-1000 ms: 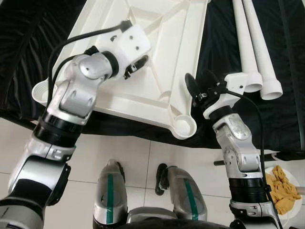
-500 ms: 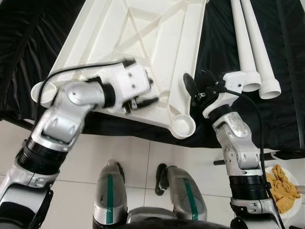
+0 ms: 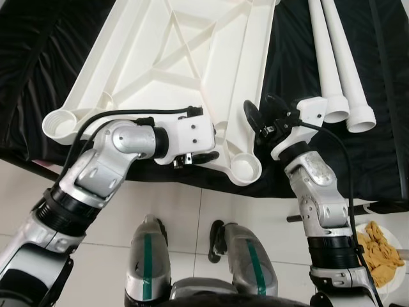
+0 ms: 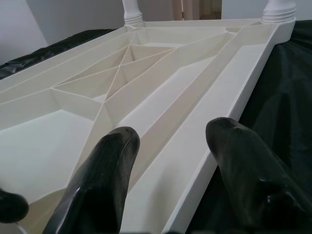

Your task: Building children table

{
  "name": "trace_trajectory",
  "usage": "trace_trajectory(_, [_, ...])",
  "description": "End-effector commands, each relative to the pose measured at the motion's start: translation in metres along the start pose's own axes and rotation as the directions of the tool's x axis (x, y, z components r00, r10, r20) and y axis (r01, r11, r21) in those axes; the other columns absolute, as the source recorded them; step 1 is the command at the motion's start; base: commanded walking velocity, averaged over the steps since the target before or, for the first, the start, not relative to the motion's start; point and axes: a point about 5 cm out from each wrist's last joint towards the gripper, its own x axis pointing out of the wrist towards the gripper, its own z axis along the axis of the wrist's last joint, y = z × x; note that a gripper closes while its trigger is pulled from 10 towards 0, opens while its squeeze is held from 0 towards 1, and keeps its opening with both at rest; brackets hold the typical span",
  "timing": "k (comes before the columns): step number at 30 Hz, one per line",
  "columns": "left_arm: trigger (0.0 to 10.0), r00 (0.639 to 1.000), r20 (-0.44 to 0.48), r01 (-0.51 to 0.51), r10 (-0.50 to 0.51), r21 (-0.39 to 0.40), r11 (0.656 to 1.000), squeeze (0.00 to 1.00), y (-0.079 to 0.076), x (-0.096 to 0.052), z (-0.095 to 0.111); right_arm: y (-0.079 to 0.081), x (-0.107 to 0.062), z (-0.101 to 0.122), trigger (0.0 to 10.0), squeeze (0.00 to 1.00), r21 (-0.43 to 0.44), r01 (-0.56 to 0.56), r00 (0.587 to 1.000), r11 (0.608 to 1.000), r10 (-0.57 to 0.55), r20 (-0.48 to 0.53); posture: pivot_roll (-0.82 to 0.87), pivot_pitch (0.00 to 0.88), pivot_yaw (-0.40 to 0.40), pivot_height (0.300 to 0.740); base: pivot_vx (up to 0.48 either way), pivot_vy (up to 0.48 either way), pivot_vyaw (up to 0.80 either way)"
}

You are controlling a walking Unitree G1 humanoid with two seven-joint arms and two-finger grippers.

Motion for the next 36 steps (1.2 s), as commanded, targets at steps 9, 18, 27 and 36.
trace_trajectory(9, [10.0, 0.985, -0.064, -0.159, 0.161, 0.023, 0.987, 0.00, 0.013, 0.013, -0.009, 0.002, -0.002, 0.001, 10.0, 0.00, 0.002, 0.004, 1.000, 1.000, -0.004, 0.011, 0.03, 0.075, -0.029, 0.740, 0.000, 0.000, 0.00])
trace_trajectory(18, [10.0, 0.958, -0.111, -0.261, 0.264, 0.040, 0.965, 0.00, 0.023, 0.019, -0.015, 0.001, -0.004, 0.003, 10.0, 0.00, 0.002, 0.013, 1.000, 1.000, -0.013, 0.014, 0.02, 0.097, -0.033, 0.740, 0.000, 0.000, 0.00])
trace_trajectory(27, [10.0, 0.917, -0.168, -0.356, 0.363, 0.071, 0.932, 0.00, 0.031, 0.023, -0.025, 0.000, -0.005, 0.005, 10.0, 0.00, 0.008, 0.024, 1.000, 1.000, -0.024, 0.015, 0.02, 0.117, -0.036, 0.740, 0.000, 0.000, 0.00])
trace_trajectory(36, [10.0, 0.874, -0.211, -0.427, 0.437, 0.093, 0.899, 0.00, 0.042, 0.023, -0.034, 0.000, -0.005, 0.007, 10.0, 0.00, 0.017, 0.031, 0.999, 0.999, -0.032, 0.021, 0.01, 0.123, -0.032, 0.740, 0.000, 0.000, 0.00])
